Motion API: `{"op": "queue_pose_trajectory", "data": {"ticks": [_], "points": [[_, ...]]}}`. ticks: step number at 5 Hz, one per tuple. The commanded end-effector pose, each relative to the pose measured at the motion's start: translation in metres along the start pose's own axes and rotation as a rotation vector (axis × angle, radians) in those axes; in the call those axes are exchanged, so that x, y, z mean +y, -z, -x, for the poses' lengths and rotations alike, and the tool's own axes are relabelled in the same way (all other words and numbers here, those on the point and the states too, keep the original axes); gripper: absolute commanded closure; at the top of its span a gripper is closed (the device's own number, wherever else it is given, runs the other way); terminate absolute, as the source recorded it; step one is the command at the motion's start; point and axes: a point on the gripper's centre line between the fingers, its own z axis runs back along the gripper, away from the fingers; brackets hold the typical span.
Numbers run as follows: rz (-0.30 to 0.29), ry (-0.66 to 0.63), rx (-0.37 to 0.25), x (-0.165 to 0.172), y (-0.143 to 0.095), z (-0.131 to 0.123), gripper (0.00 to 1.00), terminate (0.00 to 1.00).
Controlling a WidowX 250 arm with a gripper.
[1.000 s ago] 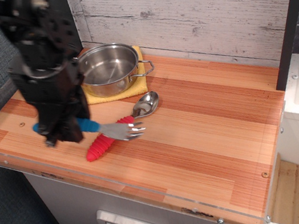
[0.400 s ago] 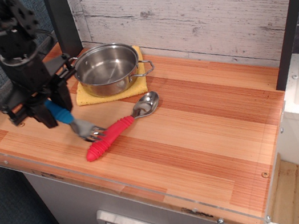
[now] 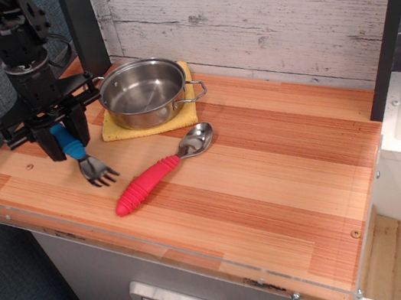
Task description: Place the blue fork to the left of the red spoon
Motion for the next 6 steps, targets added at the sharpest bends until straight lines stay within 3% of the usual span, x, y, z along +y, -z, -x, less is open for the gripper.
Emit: {"op": "queue_pose_trajectory", "data": {"ticks": [1, 2, 3, 6], "points": [[-0.025, 0.102, -0.013, -0.006, 0.012, -0.005, 1.00, 0.00], [0.008, 0.113, -0.026, -0.001, 0.012, -0.002, 1.00, 0.00], [0.018, 0.095, -0.023, 0.003, 0.013, -0.002, 0.00, 0.00], [0.093, 0.110, -0.035, 0.002, -0.020, 0.002, 0.00, 0.00]]}}
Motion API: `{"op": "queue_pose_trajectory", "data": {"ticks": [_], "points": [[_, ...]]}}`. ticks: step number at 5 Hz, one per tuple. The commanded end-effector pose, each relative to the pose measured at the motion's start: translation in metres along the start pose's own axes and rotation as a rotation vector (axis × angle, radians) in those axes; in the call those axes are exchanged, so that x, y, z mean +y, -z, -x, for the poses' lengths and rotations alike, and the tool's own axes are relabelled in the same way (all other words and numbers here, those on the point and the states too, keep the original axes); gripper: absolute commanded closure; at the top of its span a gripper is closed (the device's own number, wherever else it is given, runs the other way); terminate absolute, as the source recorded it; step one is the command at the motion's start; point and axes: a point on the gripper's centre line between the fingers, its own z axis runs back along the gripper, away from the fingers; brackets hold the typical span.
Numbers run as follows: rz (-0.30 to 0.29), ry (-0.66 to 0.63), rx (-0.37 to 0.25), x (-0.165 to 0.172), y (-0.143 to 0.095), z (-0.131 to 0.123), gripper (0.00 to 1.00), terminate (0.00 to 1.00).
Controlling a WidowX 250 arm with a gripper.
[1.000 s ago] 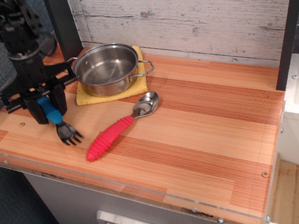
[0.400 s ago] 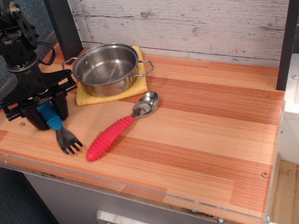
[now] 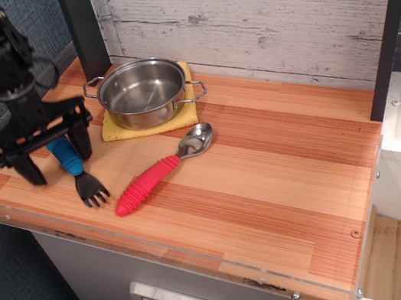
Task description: Place the blue fork to the left of the red spoon
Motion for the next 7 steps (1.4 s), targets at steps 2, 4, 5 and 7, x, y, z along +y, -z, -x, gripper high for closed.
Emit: {"op": "queue_pose_trajectory", "data": {"ticks": [2, 4, 5, 7], "points": [[0.065, -0.048, -0.084, -0.032, -0.061, 0.015, 0.00, 0.00], [0.094, -0.163, -0.064, -0.044, -0.084, 0.039, 0.00, 0.00], [0.118, -0.153, -0.063, -0.058, -0.092, 0.048, 0.00, 0.00], [0.148, 0.240, -0.044, -0.123, -0.103, 0.068, 0.00, 0.00]]}}
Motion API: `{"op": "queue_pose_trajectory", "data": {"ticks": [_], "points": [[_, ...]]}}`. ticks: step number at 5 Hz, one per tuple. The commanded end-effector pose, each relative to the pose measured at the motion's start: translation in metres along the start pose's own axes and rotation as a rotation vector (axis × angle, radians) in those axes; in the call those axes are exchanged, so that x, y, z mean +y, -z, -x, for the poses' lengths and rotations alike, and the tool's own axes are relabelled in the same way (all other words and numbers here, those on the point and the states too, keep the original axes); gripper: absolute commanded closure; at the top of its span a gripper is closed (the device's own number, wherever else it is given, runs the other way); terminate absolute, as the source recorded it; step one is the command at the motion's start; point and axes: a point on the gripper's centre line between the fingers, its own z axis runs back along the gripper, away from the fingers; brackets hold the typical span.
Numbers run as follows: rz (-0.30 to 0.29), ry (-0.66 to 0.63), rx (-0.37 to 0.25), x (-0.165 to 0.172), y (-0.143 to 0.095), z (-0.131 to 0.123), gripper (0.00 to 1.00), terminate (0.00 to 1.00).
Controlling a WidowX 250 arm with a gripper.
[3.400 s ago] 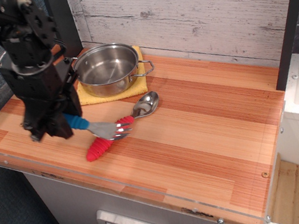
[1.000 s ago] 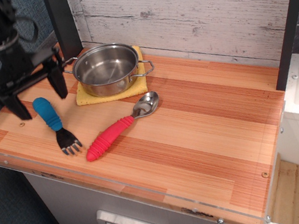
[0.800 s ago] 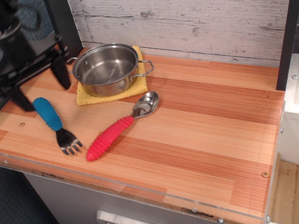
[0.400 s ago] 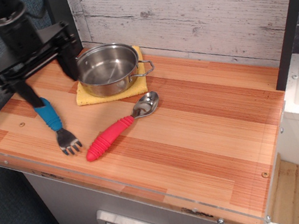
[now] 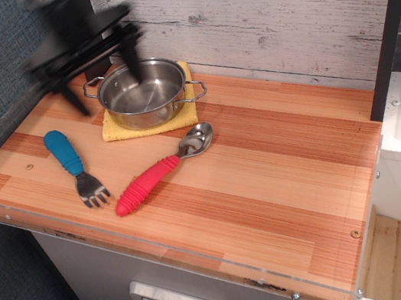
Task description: Place the blue fork to the left of the red spoon
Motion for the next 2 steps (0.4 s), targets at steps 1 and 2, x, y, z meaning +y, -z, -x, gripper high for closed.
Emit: {"op": "queue_pose_trajectory", "data": {"ticks": [1, 2], "points": [[0.056, 0.250, 0.006, -0.069, -0.010, 0.023, 0.00, 0.00], [0.070, 0.290, -0.009, -0.089, -0.010, 0.031, 0.00, 0.00]]}}
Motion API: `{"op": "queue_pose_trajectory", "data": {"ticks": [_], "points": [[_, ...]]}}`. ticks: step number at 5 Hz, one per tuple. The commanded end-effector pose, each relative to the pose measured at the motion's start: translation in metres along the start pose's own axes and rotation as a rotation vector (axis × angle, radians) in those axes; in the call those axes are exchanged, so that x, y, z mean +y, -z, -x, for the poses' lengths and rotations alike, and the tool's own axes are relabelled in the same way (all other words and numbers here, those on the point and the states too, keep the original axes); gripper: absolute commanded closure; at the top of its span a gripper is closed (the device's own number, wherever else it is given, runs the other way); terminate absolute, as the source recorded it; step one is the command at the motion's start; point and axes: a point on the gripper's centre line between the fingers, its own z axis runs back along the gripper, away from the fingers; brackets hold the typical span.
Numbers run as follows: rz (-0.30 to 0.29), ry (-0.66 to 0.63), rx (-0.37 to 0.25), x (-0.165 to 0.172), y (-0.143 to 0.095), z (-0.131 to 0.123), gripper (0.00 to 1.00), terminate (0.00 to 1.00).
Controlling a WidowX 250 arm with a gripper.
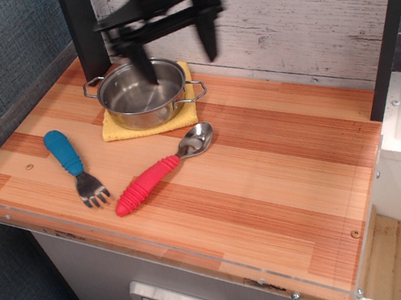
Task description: Place the blue fork to the left of the red spoon
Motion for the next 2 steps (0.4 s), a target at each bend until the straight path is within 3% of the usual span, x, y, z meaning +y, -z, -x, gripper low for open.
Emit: {"op": "queue_pose_trajectory", "data": {"ticks": [1, 2], "points": [[0.027, 0.041, -0.050, -0.0303, -0.0105, 0.0105, 0.00, 0.00], [0.027, 0.041, -0.050, -0.0303, -0.0105, 0.0105, 0.00, 1.00]]}}
